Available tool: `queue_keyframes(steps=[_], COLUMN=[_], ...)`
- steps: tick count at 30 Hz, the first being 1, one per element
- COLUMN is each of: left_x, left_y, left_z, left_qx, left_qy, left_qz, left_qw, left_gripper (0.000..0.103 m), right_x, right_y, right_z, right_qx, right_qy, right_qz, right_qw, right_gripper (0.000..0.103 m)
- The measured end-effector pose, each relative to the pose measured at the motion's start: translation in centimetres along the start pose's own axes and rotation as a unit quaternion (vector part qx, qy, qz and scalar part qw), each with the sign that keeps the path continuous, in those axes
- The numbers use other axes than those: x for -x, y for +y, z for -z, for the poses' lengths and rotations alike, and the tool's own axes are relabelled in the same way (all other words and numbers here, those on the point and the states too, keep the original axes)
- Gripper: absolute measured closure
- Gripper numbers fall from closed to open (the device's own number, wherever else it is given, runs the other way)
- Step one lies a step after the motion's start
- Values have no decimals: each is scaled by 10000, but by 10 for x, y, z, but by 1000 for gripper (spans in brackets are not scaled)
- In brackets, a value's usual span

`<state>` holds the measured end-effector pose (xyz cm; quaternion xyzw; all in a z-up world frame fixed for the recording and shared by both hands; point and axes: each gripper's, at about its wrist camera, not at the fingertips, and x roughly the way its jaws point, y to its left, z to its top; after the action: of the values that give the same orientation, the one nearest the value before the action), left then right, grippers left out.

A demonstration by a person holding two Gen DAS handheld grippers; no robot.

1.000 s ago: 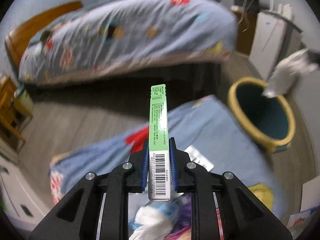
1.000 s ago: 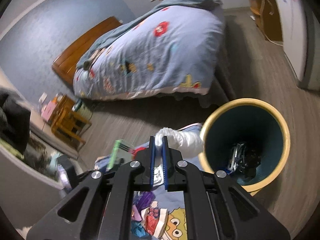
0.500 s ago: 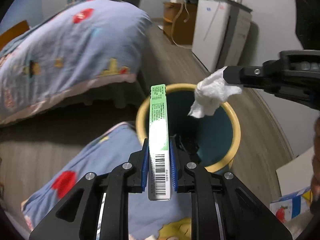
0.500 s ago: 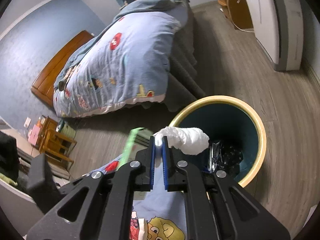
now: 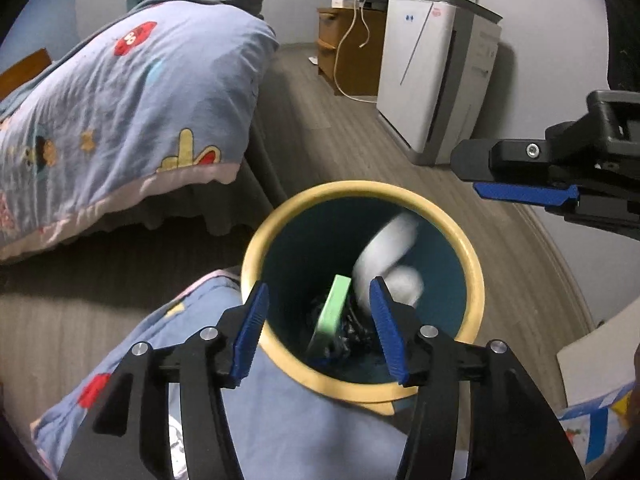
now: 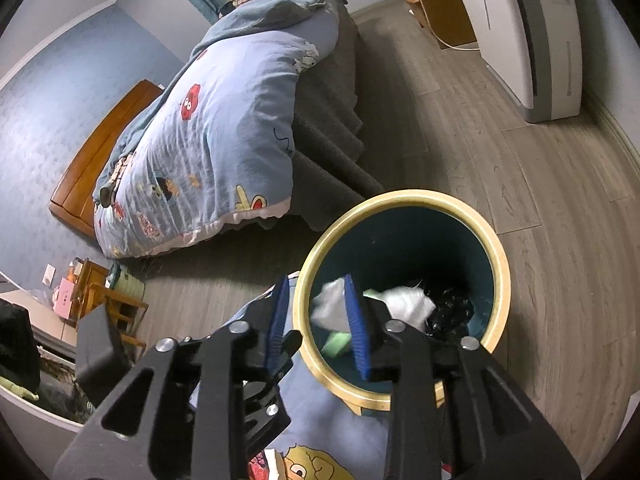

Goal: Collect trash
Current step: 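Carry the box and tissue over the bin and open both grippers, then move both grippers back over the remaining trash on the pillow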

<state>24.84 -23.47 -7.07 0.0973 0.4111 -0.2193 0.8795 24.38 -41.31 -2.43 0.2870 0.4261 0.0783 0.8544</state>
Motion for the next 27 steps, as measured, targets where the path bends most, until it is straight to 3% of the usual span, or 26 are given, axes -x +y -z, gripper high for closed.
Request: queue_keyframes(steps=[8,13,18,27], left_x=[20,52,93,185], left_y=[8,18,34,88], left_z=[9,17,33,92], left_qx=[38,156,336,769], left_qy=[-87,-213,-300,-340], left_qz=[-144,-267,-408,-920], left_qw=[9999,9993,9982,9922], left_gripper=[31,16,13,11], right_x=[3,7,16,13], right_y=[10,28,48,94], right_z=[-1,1,5,29], right_qx=[78,288,470,1067], right_qy=[-95,-181,-327,-234], right_qz=[40,48,-1,0], right_qw=[9999,9994,9984,9940], right_gripper=[49,23,6,5])
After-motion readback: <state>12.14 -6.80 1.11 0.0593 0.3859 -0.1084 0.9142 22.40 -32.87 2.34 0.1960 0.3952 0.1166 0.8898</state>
